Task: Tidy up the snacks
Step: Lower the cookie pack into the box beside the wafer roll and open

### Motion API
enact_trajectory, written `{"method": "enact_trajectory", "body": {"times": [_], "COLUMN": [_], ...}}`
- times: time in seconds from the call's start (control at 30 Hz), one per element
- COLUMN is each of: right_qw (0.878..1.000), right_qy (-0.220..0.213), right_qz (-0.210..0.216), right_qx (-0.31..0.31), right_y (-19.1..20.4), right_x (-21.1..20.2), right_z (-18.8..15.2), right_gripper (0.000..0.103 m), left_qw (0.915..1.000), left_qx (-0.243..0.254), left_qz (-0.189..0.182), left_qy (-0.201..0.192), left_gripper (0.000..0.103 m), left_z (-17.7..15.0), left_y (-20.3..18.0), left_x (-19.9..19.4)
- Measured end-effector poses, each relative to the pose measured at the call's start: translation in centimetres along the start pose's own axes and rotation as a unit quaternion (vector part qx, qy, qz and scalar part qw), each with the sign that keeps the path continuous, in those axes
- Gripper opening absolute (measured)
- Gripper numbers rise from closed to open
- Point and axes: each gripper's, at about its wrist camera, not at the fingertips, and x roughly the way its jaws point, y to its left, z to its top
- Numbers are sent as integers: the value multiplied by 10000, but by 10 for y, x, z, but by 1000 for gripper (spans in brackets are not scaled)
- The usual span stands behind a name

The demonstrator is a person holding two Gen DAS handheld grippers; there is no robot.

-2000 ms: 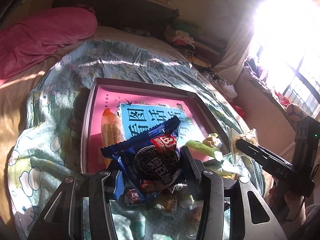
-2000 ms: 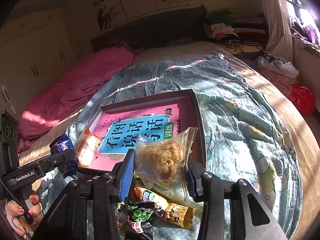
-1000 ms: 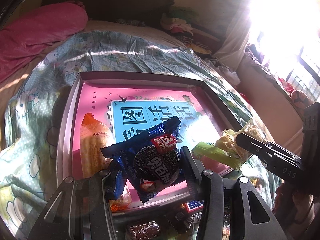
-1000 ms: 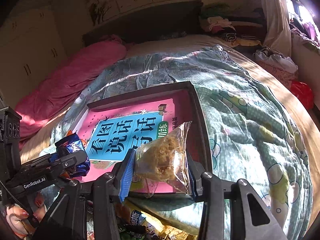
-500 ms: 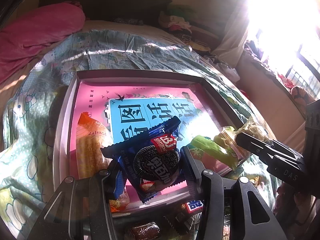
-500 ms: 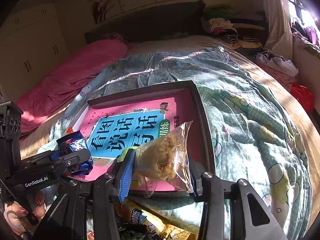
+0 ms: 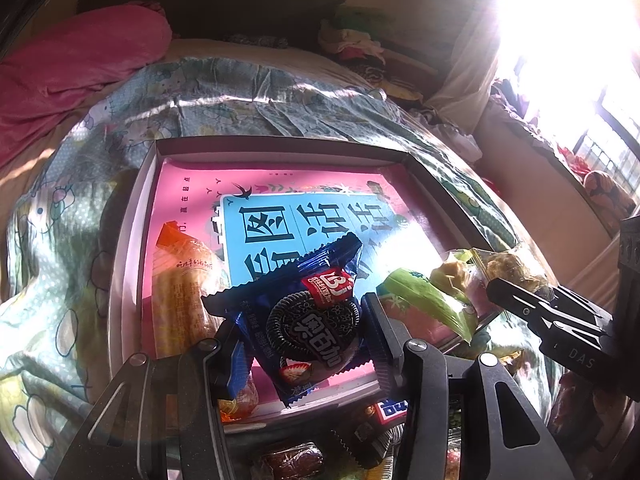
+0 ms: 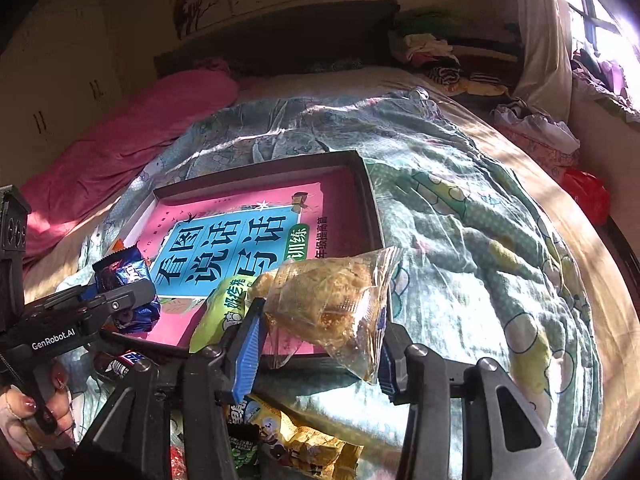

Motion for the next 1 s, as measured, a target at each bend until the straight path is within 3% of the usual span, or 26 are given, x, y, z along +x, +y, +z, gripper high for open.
{"method": "enact_trajectory", "body": {"times": [0.5, 1.0], "right_qw": [9974, 9951], "right_qy": [-135, -96], "right_qz": [-624, -928], "right_qx": [-343, -322], "right_y": [9, 4], "right_x": [-7, -3], "right_z": [5, 7], "right_gripper": [50, 56], "left_qw": [10000, 9999], "left_qx": [-89, -93], "left_qz": [9, -69], "left_qy": [20, 1], "left_gripper": [51, 51], "left_z": [1, 1], "left_y": [5, 1], "left_x": [-1, -9]}}
